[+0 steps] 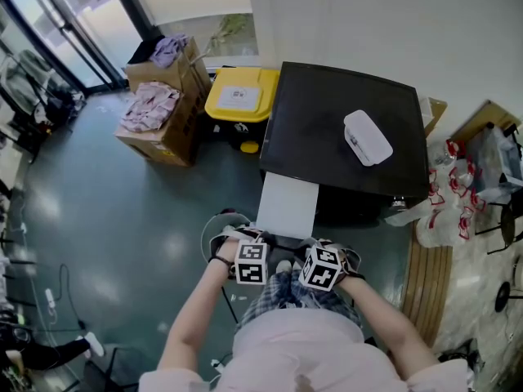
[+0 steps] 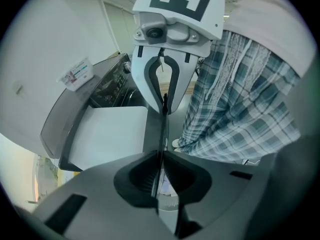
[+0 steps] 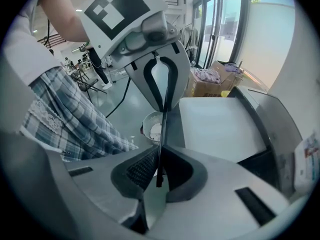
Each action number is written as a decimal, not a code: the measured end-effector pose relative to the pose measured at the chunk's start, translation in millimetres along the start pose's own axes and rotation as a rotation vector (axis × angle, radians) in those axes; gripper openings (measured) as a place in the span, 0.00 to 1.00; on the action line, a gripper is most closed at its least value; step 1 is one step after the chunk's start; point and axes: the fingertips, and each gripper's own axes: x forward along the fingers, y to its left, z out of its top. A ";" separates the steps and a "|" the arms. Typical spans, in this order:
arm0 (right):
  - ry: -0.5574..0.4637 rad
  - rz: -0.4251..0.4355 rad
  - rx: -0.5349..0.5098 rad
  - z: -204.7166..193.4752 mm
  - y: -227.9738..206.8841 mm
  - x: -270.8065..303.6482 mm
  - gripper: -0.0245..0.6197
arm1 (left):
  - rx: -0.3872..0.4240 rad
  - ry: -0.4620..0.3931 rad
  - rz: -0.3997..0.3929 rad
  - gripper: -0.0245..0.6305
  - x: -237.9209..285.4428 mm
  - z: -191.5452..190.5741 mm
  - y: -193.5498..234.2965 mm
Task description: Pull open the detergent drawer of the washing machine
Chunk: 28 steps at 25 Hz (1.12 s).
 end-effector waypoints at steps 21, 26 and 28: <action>-0.203 -0.016 0.146 12.6 -19.7 -31.7 0.44 | -0.181 -0.218 0.022 0.45 -31.1 29.5 30.8; -0.366 -0.144 0.257 19.6 -58.0 -74.7 0.36 | -0.277 -0.347 0.177 0.35 -65.9 43.6 84.3; -0.435 -0.223 0.314 17.3 -80.4 -96.7 0.31 | -0.318 -0.418 0.257 0.34 -81.6 52.2 108.9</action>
